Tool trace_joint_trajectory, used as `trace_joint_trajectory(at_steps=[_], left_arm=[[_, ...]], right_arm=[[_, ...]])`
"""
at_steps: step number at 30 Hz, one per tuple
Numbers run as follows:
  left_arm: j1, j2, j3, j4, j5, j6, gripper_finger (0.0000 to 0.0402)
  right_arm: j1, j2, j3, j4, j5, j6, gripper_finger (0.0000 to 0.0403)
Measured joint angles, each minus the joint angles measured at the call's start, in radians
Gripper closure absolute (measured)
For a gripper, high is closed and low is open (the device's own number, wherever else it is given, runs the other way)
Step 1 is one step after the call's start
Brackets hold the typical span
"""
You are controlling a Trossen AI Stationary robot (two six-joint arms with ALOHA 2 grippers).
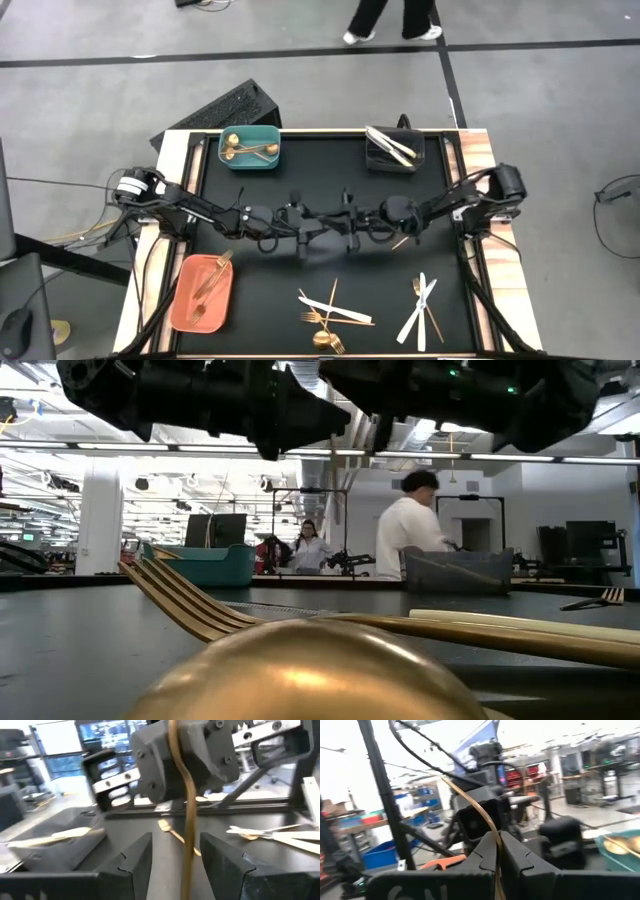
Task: Sort silverware by color (type)
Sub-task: Put the gold fork into the orange bin
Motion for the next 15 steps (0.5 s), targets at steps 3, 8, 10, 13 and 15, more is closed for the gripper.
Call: trace_joint_trajectory(at_steps=[3, 8, 10, 13, 15], left_arm=[[0.000, 0.000, 0.003, -0.001, 0.004, -0.022, 0.0261], [-0.027, -0.024, 0.004, -0.138, -0.110, -0.106, 0.0345], [-0.043, -0.058, 0.003, -0.221, -0.137, -0.125, 0.0385], [-0.072, -0.131, 0.003, -0.343, -0.186, -0.170, 0.0393], [-0.099, -0.203, 0.003, -0.470, -0.253, -0.229, 0.0397]], right_arm=[[0.000, 0.053, 0.058, -0.002, -0.050, -0.005, 0.0375], [-0.002, 0.099, 0.104, -0.004, -0.069, -0.011, 0.0372], [-0.003, 0.100, 0.105, -0.006, -0.070, -0.008, 0.0356], [-0.016, 0.098, 0.107, -0.006, -0.074, 0.021, 0.0321], [-0.025, 0.098, 0.107, -0.012, -0.076, 0.055, 0.0298]])
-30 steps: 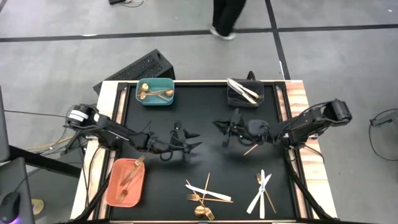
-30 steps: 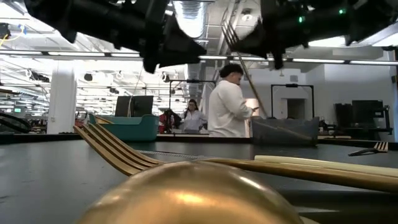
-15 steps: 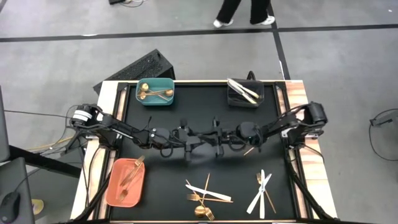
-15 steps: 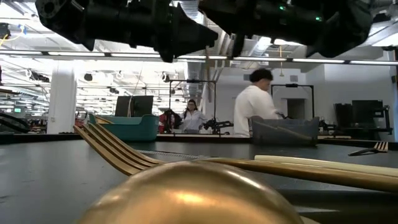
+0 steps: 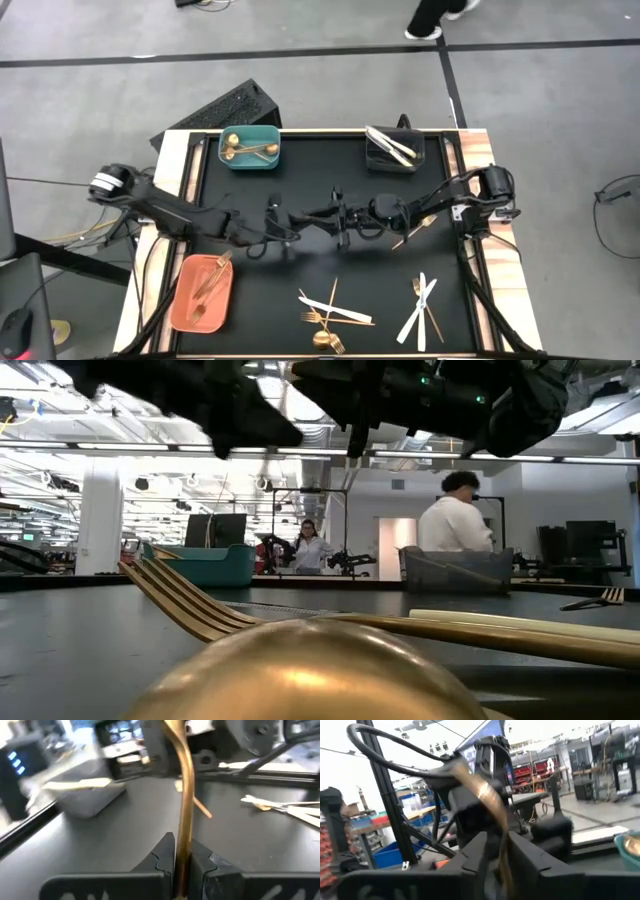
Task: Sort silverware by color (type)
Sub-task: Put the gold fork into the orange bin
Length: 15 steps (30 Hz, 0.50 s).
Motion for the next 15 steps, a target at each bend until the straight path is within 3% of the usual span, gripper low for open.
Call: trace_joint_trajectory(at_steps=[3, 7, 11, 15], left_arm=[[-0.060, -0.140, 0.000, -0.281, -0.091, -0.175, 0.0397], [-0.185, -0.336, 0.000, -0.604, -0.115, -0.554, 0.0399], [-0.412, -0.473, 0.000, -0.844, -0.037, -0.880, 0.0399], [-0.700, -0.519, 0.000, -1.093, -0.171, -1.312, 0.0400]], right_arm=[[-0.014, 0.000, 0.000, -0.006, -0.009, 0.027, 0.0267], [-0.014, 0.000, -0.001, -0.041, -0.009, 0.019, 0.0236], [-0.027, 0.000, -0.001, -0.116, -0.009, 0.024, 0.0219], [-0.028, 0.000, -0.001, -0.180, -0.008, 0.019, 0.0214]])
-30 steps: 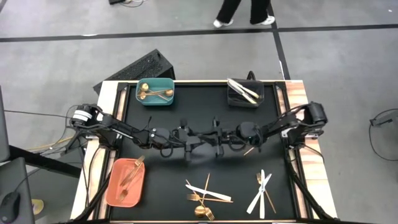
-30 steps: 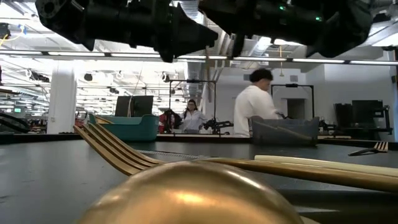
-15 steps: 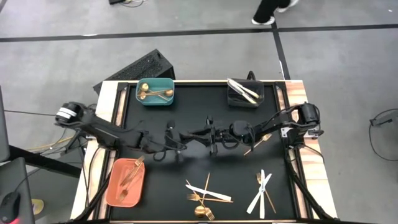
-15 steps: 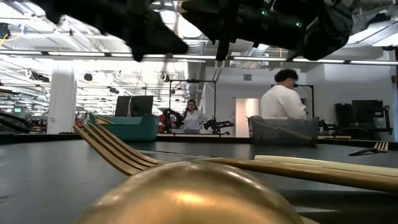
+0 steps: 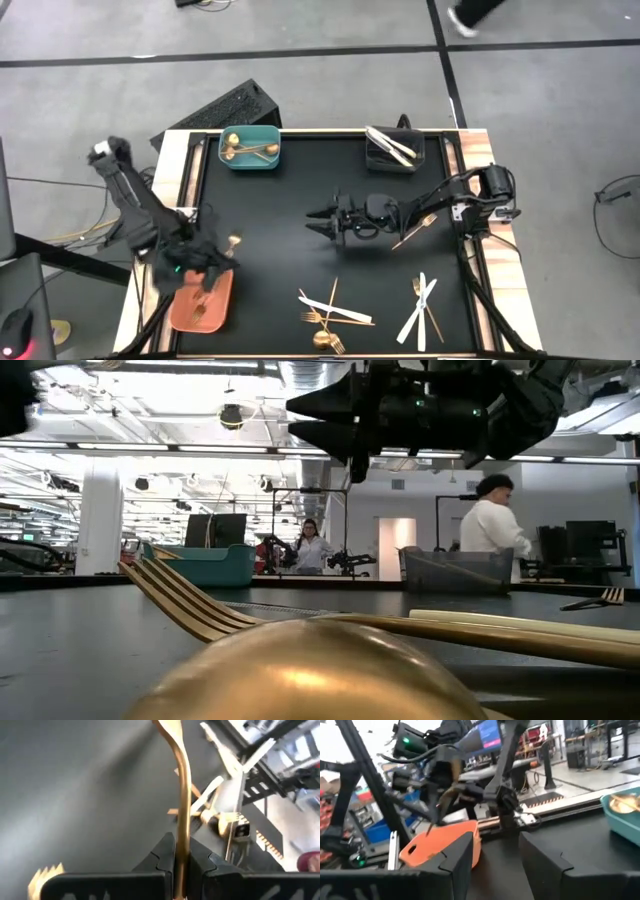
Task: Sort silverware by color (type)
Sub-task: Put the gold fork into the orange bin
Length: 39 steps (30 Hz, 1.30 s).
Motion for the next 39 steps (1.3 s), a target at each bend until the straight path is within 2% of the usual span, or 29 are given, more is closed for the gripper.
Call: trace_joint_trajectory(at_steps=[4, 7, 18, 24, 29, 34, 39], left_arm=[[-0.209, 0.051, -0.001, -0.254, -0.089, -0.388, 0.0400], [-0.293, 0.122, -0.001, -0.372, -0.040, -0.571, 0.0398], [-0.325, 0.297, -0.001, -0.315, 0.219, -0.585, 0.0391], [-0.303, 0.310, -0.001, -0.288, 0.207, -0.599, 0.0379], [-0.281, 0.309, -0.001, -0.249, 0.229, -0.593, 0.0337], [-0.281, 0.286, 0.000, -0.269, 0.371, -0.603, 0.0290], [-0.281, 0.214, 0.000, -0.319, 0.358, -0.607, 0.0255]], right_arm=[[0.001, 0.000, -0.001, -0.047, 0.000, -0.016, 0.0214], [-0.001, 0.000, -0.001, -0.044, 0.002, -0.018, 0.0214], [-0.008, 0.000, -0.001, -0.062, -0.022, -0.019, 0.0214], [-0.013, -0.031, -0.001, -0.108, -0.024, -0.003, 0.0214], [-0.013, -0.098, 0.000, -0.229, -0.024, -0.014, 0.0214], [-0.013, -0.177, 0.000, -0.364, -0.013, -0.026, 0.0214], [-0.019, -0.271, 0.000, -0.701, 0.168, 0.017, 0.0222]])
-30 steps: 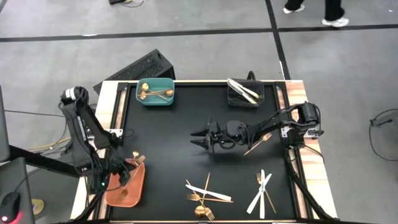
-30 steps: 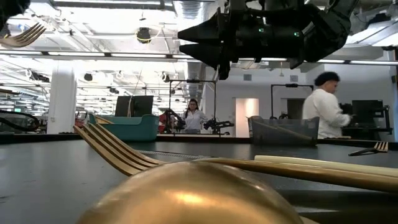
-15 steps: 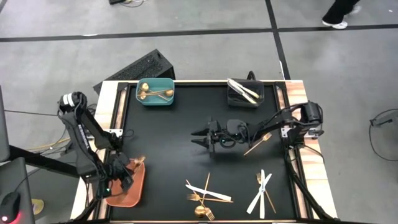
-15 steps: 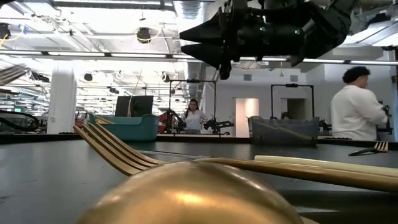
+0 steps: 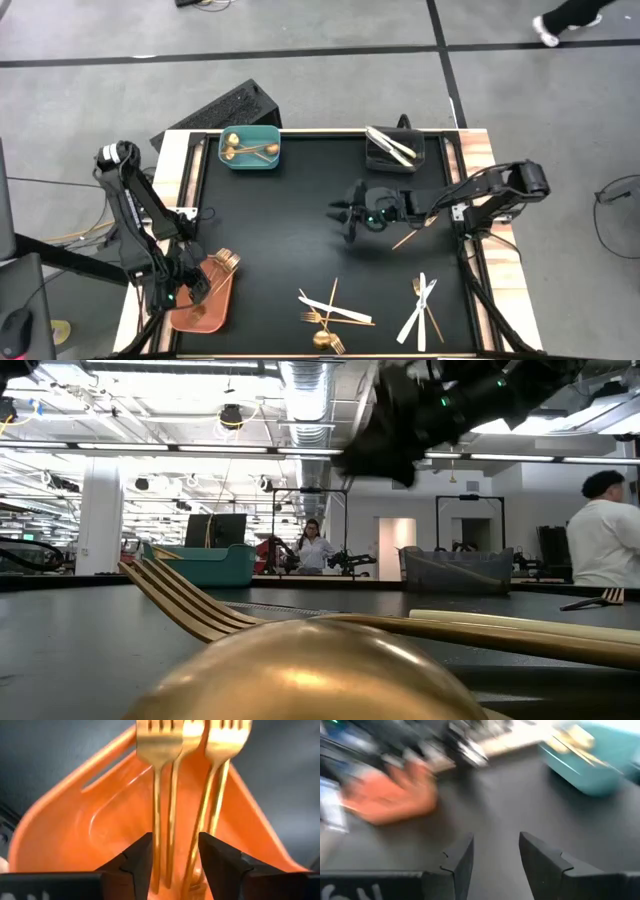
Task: Sort silverware by color (type)
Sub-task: Put the gold fork into the orange bin
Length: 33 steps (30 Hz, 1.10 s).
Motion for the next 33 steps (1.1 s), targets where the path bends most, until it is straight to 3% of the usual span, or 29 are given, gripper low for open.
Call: trace_joint_trajectory(at_steps=[4, 9, 13, 16, 19, 24, 33], left_arm=[[0.000, -0.083, 0.000, -0.020, -0.099, 0.010, 0.0243], [0.000, -0.172, 0.000, 0.011, -0.394, 0.167, 0.0244], [0.011, -0.188, 0.000, 0.042, -0.673, 0.378, 0.0250], [0.065, -0.181, 0.001, 0.060, -0.780, 0.520, 0.0254], [0.151, -0.176, 0.000, 0.074, -0.764, 0.608, 0.0255], [0.306, -0.151, -0.027, 0.158, -0.649, 0.771, 0.0256], [0.515, -0.133, -0.132, 0.495, -0.526, 1.097, 0.0256]], right_arm=[[-0.009, -0.055, 0.000, -0.301, 0.092, 0.082, 0.0238], [-0.002, -0.131, 0.000, -0.643, 0.100, 0.122, 0.0253], [0.009, -0.187, 0.000, -0.952, 0.046, 0.120, 0.0254], [0.009, -0.208, 0.000, -1.135, -0.007, 0.097, 0.0254], [0.008, -0.205, 0.000, -1.272, -0.008, 0.072, 0.0255], [0.009, -0.160, -0.001, -1.423, -0.009, 0.008, 0.0255], [0.009, -0.059, -0.039, -1.423, -0.067, -0.096, 0.0255]])
